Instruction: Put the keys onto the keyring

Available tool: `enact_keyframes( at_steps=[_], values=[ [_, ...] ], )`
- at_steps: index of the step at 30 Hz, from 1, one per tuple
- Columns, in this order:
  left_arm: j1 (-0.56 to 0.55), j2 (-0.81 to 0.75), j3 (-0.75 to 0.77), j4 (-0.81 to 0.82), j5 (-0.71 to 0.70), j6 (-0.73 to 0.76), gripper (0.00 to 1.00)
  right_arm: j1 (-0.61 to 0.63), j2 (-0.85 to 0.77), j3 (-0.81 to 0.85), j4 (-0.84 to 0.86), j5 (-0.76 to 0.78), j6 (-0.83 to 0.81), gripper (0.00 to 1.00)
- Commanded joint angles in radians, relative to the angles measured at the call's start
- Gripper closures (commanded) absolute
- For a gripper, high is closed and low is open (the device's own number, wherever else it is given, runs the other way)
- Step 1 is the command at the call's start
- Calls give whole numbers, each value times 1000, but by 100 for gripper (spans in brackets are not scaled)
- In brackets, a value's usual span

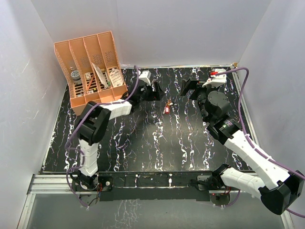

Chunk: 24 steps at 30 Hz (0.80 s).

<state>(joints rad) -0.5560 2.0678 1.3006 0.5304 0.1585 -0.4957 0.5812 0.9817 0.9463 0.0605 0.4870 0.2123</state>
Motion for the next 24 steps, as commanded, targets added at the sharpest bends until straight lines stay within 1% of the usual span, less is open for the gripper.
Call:
enact_keyframes(
  at_steps=[1, 2, 5, 6, 7, 8, 10, 12, 16, 20, 24],
  values=[
    [11, -270, -47, -17, -112, 51, 4, -5, -7, 41, 34, -11, 4, 12],
    [10, -314, -63, -24, -126, 59, 2, -5, -5, 40, 35, -10, 5, 12],
    [11, -431, -72, -133, -197, 58, 1, -4, 12, 48, 25, 4, 21, 11],
    [11, -471, -75, -165, -219, 60, 1, -6, 23, 57, 11, 21, 36, 9],
    [9, -508, -85, -182, -237, 66, 1, -7, 35, 68, -7, 48, 57, 3],
    [8, -553, -104, -190, -250, 72, 1, -8, 50, 84, -34, 77, 80, 2],
    [7, -659, -148, -199, -279, 81, 1, -8, 80, 118, -84, 118, 115, 2],
    [6, -736, -174, -245, -322, 87, 1, -9, 101, 134, -106, 127, 140, 2],
    [1, -880, -236, -318, -398, 87, 1, -9, 94, 115, -82, 86, 177, 2],
    [0, -981, -261, -340, -429, 101, 1, -9, 84, 85, -50, 54, 191, 2],
    [0, -1013, -255, -369, -432, 99, 1, -9, 85, 95, -71, 50, 193, 2]
  ],
)
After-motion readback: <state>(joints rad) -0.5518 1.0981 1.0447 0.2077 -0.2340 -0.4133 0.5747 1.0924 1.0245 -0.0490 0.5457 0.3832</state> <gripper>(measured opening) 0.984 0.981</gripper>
